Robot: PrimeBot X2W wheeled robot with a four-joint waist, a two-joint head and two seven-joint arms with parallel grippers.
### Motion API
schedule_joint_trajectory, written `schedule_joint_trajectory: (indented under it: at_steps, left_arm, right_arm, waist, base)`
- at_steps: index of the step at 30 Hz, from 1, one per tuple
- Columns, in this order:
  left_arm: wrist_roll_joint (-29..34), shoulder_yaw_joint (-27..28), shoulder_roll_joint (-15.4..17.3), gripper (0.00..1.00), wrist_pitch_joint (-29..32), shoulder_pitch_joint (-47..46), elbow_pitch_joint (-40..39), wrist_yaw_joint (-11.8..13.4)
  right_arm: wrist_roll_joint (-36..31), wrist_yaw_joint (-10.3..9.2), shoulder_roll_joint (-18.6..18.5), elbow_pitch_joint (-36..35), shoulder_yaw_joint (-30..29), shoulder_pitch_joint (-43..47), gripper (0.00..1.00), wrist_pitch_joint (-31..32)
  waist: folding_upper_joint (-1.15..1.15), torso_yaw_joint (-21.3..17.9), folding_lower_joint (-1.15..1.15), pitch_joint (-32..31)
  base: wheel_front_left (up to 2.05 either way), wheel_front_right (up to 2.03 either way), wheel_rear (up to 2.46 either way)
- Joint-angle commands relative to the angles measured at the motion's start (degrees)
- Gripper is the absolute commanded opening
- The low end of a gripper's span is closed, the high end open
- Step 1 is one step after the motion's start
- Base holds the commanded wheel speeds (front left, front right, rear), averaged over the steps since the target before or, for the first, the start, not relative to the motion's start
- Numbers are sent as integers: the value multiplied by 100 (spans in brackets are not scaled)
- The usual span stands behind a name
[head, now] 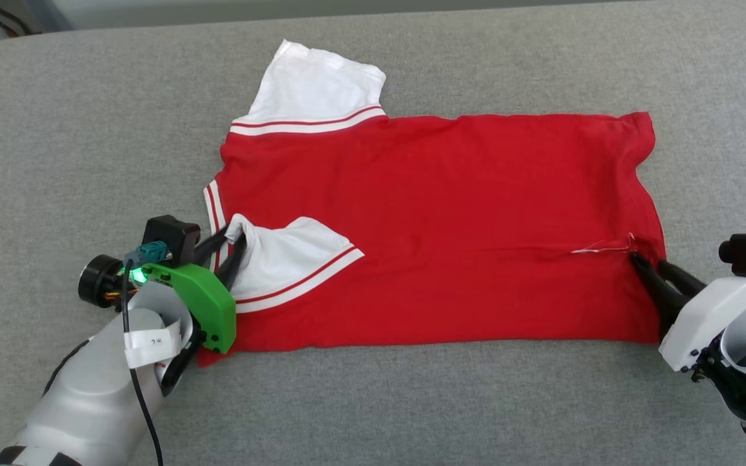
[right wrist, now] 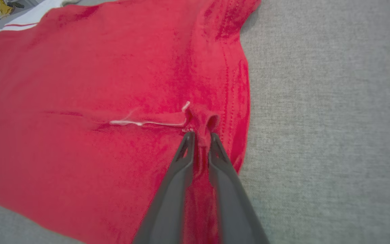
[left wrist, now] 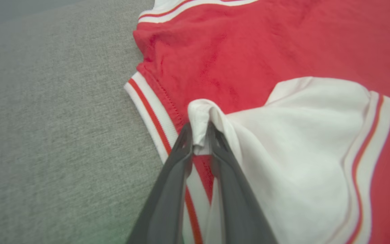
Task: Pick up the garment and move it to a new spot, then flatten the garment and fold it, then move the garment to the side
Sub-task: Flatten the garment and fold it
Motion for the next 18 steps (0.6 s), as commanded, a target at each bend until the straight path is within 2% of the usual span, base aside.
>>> schedule_joint_trajectory:
  at_steps: [1, 6, 9, 14, 18]
  left_arm:
    - [-72, -30, 58, 100, 7, -45, 59, -16]
    - [-108, -138, 407, 100, 39, -288, -232, -16]
    - [-324, -255, 631, 100, 431, -410, -559, -16]
    - [-717, -551, 1048, 100, 1497, -684, -1253, -16]
    - [-1194, -780, 1231, 100, 2560, -856, -1711, -16]
  right_arm:
    - [11, -4, -22, -46, -10, -45, 100, -98]
    - [-11, -4, -156, -322, -177, 172, 100, -311]
    - [-52, -4, -205, -489, -293, 318, 100, -350]
    - [-186, -4, -193, -700, -526, 548, 100, -289]
    - [-308, -4, -109, -804, -683, 663, 100, -185]
  waist:
    - [0, 61, 0, -121]
    - [0, 197, 0, -341]
    - [0, 263, 0, -454]
    - [0, 368, 0, -591]
    - [0, 413, 0, -634]
  base:
    - [0, 0, 0]
    - [0, 0, 0]
    - [0, 0, 0]
    - [0, 0, 0]
    - [0, 0, 0]
